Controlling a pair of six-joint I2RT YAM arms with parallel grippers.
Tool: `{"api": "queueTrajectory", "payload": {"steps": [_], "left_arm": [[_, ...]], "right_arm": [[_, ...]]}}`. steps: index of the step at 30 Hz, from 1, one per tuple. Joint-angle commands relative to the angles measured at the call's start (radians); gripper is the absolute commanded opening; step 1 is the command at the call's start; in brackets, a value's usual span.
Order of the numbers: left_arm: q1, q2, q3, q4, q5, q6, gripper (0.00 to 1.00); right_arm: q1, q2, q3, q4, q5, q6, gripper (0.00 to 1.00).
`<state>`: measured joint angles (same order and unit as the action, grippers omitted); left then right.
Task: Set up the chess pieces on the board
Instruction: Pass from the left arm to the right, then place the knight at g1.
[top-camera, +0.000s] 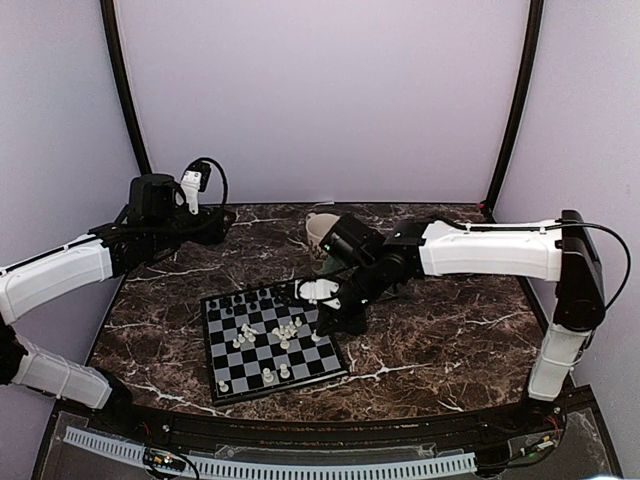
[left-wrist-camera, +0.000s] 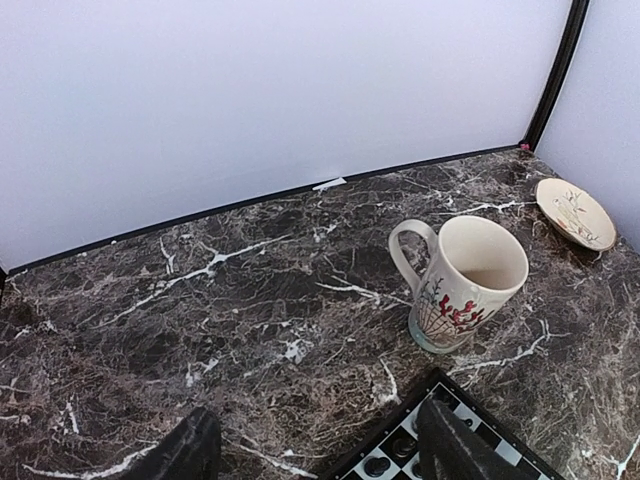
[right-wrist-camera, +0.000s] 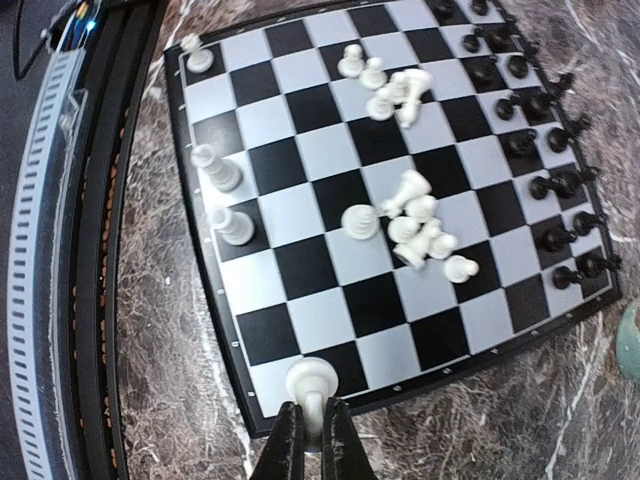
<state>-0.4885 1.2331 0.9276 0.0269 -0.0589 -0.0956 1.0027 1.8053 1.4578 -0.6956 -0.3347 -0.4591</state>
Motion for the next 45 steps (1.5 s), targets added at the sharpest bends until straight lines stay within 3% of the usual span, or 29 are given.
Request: {"api": "queueTrajectory", "payload": {"steps": [1, 13, 45], "left_arm": [[0.021, -0.032, 0.002, 0.007, 0.052, -0.029, 0.69], [0.029, -0.029, 0.001, 0.002, 0.08, -0.021, 0.69], [0.028, 0.003, 0.009, -0.002, 0.122, -0.013, 0.68]], "right_arm": [[0.088, 0.014, -0.036, 0.066, 0.132, -0.072, 0.0], [0.175, 0.1, -0.045, 0.086, 0.235, -0.086, 0.0], [0.202, 0.164, -0.047, 0.037, 0.231, -0.112, 0.05]]}}
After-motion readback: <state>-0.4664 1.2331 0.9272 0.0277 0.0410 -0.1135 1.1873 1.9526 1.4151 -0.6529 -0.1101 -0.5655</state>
